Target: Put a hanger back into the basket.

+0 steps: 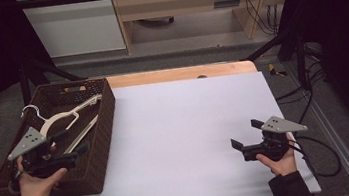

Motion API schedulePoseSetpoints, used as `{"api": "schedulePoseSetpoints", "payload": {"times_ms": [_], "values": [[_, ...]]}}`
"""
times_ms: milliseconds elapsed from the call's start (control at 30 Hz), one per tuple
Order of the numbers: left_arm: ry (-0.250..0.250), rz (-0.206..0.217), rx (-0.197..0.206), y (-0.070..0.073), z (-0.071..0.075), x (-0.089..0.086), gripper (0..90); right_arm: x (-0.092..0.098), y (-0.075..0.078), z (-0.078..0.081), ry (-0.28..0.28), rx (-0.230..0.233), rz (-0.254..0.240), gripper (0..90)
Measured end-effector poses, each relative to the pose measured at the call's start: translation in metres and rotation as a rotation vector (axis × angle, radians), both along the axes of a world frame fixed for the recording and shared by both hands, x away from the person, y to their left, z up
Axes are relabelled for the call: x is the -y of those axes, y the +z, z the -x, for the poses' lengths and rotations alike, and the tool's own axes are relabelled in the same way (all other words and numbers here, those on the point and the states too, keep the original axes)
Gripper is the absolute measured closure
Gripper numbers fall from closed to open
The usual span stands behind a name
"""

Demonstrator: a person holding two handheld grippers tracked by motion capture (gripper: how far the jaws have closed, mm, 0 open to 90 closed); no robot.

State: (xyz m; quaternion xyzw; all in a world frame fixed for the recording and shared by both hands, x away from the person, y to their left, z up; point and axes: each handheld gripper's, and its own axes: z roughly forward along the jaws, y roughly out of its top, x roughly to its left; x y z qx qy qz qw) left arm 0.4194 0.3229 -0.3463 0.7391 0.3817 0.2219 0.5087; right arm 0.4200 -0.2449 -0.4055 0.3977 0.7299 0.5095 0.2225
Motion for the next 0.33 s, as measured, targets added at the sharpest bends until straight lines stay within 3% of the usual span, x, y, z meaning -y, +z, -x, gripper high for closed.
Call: {"api": "schedulePoseSetpoints", "payload": {"times_ms": [100,200,267,333], "values": [[-0.013,0.018,-0.010,-0.010,0.003,0.008,10.7,0.002,0.002,0.002,0.001,0.016,-0.007,0.4],[-0.022,-0.010,-0.021,-0.016,0.003,0.013,10.2,0.003,0.003,0.003,-0.006,0.020,-0.023,0.3],[-0.037,0.006,-0.028,-0.020,0.004,0.016,11.0,0.004,0.004,0.004,-0.007,0.026,-0.023,0.3],[-0.044,-0.007,-0.023,-0.023,0.004,0.017,10.3,0.005,0.004,0.005,-0.007,0.028,-0.026,0.3]]}}
